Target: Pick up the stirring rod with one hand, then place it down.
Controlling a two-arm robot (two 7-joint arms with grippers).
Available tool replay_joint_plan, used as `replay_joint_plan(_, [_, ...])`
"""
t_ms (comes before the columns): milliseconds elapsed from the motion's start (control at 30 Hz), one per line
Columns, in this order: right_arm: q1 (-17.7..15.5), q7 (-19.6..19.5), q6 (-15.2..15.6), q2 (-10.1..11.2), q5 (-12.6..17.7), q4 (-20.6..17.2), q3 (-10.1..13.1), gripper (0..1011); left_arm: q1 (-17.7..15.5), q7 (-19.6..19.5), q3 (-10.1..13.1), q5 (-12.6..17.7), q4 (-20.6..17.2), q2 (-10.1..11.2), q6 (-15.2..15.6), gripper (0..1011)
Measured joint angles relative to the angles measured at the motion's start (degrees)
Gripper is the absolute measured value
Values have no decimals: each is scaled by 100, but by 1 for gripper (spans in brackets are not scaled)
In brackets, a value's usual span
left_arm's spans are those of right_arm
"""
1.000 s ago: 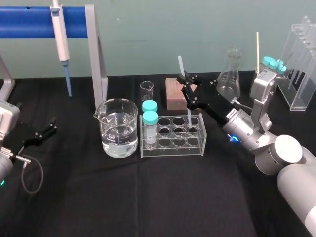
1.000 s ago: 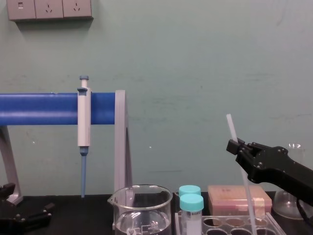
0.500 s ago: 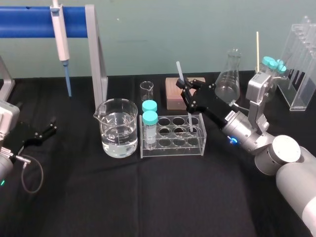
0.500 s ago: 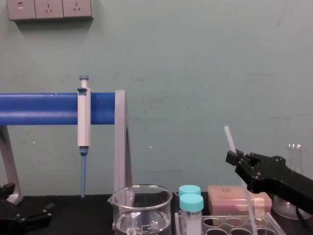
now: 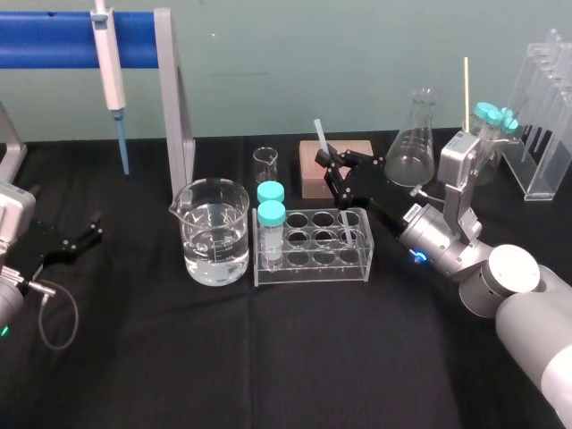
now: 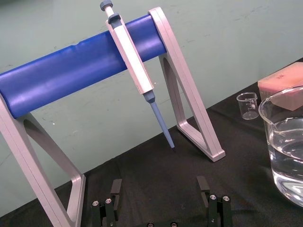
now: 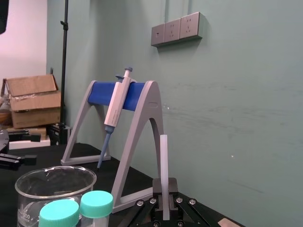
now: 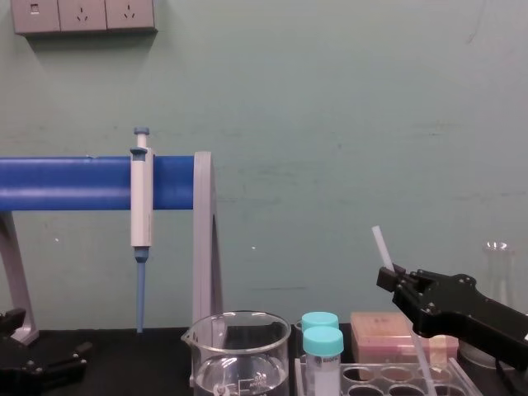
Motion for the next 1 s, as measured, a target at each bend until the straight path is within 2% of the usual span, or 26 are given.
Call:
replay_joint_plan(633, [-22,-79,2,8,-40,-49,-1,69,0,0,0,0,0,0,0,1000])
replay_joint_plan(733, [-22,-78,3,9,-37,-48,-1,123,0,0,0,0,0,0,0,1000])
replay_joint_plan(800, [-22,-78,3,9,-35,-47,-1,222,0,0,0,0,0,0,0,1000])
replay_joint_plan(833, [-22,-78,3,9,-34,-47,-1,222,0,0,0,0,0,0,0,1000])
replay_joint_plan(1000, [-22,-77,3,9,-30,-44,-1,367,0,0,0,0,0,0,0,1000])
